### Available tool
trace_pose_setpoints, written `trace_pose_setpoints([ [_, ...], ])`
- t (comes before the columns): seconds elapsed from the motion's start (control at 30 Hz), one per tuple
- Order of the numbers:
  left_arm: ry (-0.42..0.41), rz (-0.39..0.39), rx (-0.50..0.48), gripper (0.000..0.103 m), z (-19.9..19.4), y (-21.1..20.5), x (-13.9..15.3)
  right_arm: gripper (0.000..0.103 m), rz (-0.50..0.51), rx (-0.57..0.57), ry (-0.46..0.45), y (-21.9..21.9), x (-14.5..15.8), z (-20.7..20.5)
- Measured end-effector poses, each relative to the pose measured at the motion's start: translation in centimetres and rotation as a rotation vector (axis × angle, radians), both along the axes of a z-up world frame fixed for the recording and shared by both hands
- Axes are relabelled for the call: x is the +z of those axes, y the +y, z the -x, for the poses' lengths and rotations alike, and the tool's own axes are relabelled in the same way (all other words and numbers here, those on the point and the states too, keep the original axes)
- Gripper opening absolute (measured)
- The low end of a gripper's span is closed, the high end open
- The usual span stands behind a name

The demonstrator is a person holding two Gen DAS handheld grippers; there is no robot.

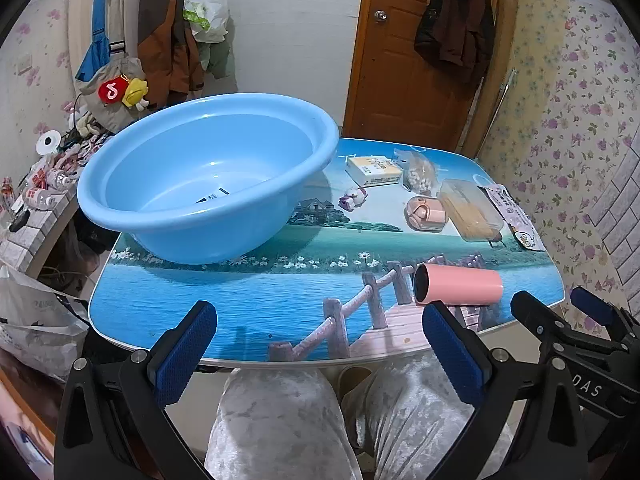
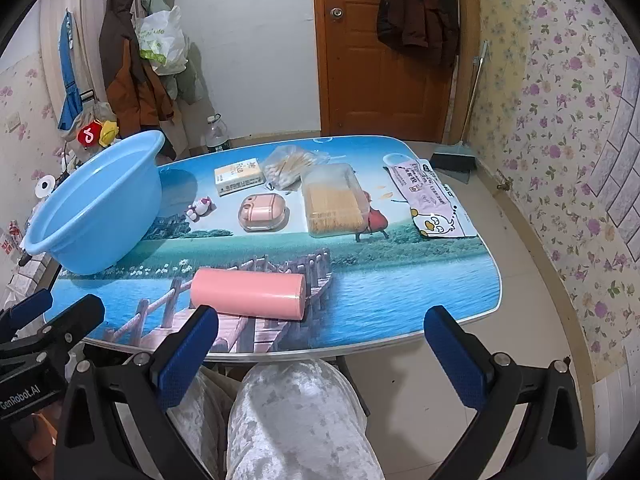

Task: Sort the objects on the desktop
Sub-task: 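Grasp the pink cylinder with the right tool while the left tool moves toward the pink case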

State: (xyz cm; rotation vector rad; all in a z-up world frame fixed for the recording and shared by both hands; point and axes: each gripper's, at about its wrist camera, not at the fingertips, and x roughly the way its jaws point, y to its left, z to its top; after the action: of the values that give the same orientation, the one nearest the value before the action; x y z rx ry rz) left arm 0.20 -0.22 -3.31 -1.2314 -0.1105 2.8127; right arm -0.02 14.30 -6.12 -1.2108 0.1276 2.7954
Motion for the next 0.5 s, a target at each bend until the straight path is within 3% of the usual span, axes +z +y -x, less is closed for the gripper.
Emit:
trace_pose_setpoints([
  [0.5, -0.008, -0.02, 0.015, 0.103, 0.2, -1.8, -0.7, 0.103, -0.025, 0.024, -0.006, -3.8, -1.1, 1.9],
])
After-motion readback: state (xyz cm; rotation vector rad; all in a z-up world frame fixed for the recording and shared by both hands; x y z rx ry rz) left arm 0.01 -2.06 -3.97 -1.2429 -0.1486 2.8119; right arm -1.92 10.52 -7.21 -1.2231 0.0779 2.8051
